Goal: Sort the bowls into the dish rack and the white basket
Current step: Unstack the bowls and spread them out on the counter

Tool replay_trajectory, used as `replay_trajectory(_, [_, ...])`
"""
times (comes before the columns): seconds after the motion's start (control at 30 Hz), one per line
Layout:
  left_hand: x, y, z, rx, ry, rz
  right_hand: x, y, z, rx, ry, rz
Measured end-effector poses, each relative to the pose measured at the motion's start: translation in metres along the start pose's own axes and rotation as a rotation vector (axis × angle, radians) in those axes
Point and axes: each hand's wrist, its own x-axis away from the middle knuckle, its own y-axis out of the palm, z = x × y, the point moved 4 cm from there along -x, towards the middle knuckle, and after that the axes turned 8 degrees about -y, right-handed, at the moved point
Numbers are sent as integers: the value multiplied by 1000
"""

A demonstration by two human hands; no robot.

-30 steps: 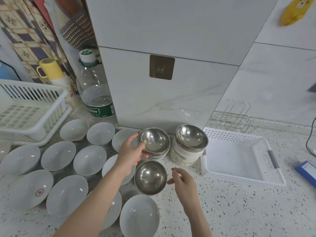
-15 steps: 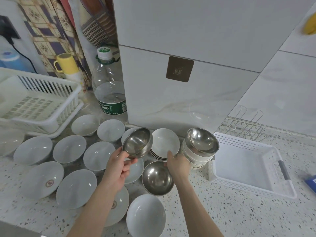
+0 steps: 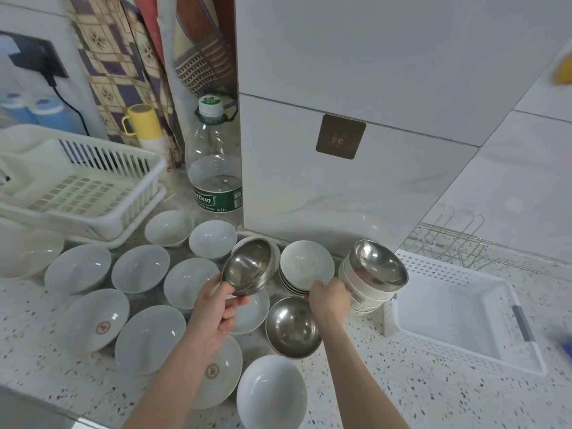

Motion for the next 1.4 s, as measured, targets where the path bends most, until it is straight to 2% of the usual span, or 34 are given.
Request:
replay_trajectory(0.47, [19, -10, -4, 7, 12, -15, 7, -5, -6, -164, -54, 9])
replay_trajectory(0.77, [35, -13, -8, -14, 35, -29, 54, -37, -5, -466, -207, 136])
replay_trajectory(0.9, [43, -17, -15, -32, 18, -45, 84, -48, 13, -509, -148, 187])
replay_trajectory(1.03, [49, -24, -26, -44, -39, -82, 117, -52, 39, -605, -1, 210])
replay_trajectory(1.2, [61, -29, -39, -97, -110, -111, 156, -61, 66, -572, 101, 292])
replay_trajectory(1.4, [78, -22, -54, -203, -96, -162, 197, -67, 99, -583, 231, 378])
